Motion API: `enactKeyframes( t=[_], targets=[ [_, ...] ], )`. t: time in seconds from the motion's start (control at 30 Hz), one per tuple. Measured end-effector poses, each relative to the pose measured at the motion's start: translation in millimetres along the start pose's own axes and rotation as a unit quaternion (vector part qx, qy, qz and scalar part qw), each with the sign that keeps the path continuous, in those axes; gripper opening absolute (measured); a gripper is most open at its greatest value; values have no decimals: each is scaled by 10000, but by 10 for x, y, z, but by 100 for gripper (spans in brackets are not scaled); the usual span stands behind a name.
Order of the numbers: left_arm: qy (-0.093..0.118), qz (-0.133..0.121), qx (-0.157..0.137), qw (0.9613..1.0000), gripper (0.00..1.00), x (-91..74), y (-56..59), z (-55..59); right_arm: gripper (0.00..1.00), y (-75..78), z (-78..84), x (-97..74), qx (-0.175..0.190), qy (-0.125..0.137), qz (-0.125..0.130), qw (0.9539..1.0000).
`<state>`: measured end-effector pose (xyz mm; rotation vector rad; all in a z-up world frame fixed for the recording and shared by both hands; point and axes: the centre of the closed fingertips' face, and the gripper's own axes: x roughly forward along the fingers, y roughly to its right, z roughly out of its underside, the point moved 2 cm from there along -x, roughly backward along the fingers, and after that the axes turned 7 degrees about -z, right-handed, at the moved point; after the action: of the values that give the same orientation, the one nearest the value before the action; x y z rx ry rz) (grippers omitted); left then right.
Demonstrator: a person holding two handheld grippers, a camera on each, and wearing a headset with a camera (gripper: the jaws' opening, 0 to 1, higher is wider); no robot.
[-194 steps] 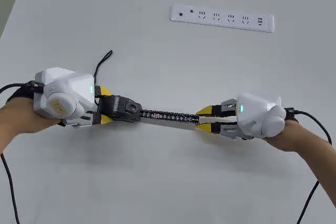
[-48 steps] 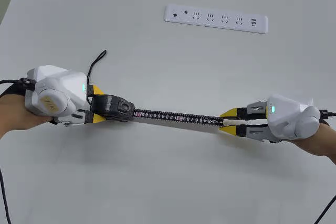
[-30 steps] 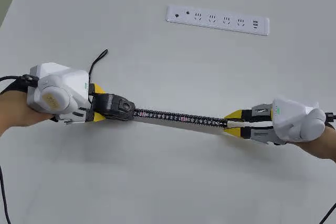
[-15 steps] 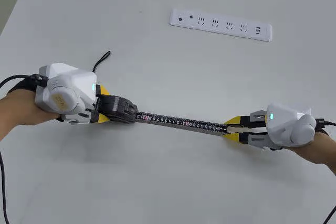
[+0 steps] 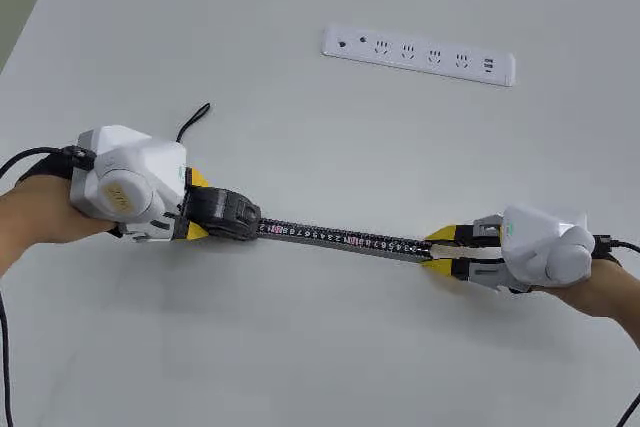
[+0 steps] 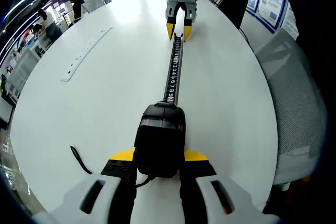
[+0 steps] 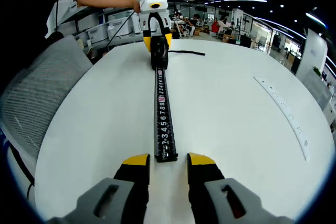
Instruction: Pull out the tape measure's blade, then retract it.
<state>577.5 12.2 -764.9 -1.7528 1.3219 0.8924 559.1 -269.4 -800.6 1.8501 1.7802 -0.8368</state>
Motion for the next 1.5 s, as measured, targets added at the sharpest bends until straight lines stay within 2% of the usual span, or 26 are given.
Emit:
enactKeyframes(
  t=[0.03,0.07,0.27,0.37,0.5,0.53,0.7,0.8,1.03,1.1,1.27,1.37,1.47,1.5],
  targets=[
    [-20,4,12,10000,27,1,0,-2,33,-35,-9,15,-28,28,-100,9999],
    [-44,5,8,10000,27,5,0,-5,36,-44,-12,16,-4,33,-91,10000],
    [-86,-34,56,9999,29,1,3,-2,38,-55,-32,11,-24,-77,22,10000],
    [-136,-75,74,9999,36,-9,17,27,40,-88,-65,-40,14,-93,121,9999],
    [-28,-98,-61,9999,40,-63,88,38,49,-157,-48,-98,256,-142,218,9993],
    [-7,-108,-133,9999,42,-80,109,54,53,-175,-34,-122,330,-145,265,9990],
    [58,-176,-399,9990,51,-160,182,112,58,-275,-37,-213,497,-133,431,9977],
    [194,-288,-620,9975,51,-238,196,102,62,-331,-61,-277,635,-35,593,9962],
    [218,-511,-1068,9927,59,-376,268,143,71,-428,-80,-392,871,87,902,9921],
    [206,-608,-1197,9907,60,-412,300,173,72,-461,-83,-424,918,117,982,9909],
    [345,-831,-1692,9815,66,-502,382,191,77,-521,-97,-518,1098,161,1282,9855],
    [508,-1104,-1995,9723,68,-574,390,169,80,-550,-116,-572,1213,211,1496,9810],
    [789,-1433,-2210,9614,70,-654,387,119,83,-581,-133,-605,1393,337,1726,9745],
    [791,-1428,-2238,9609,72,-668,410,119,84,-597,-131,-610,1411,327,1751,9738]
  ],
)
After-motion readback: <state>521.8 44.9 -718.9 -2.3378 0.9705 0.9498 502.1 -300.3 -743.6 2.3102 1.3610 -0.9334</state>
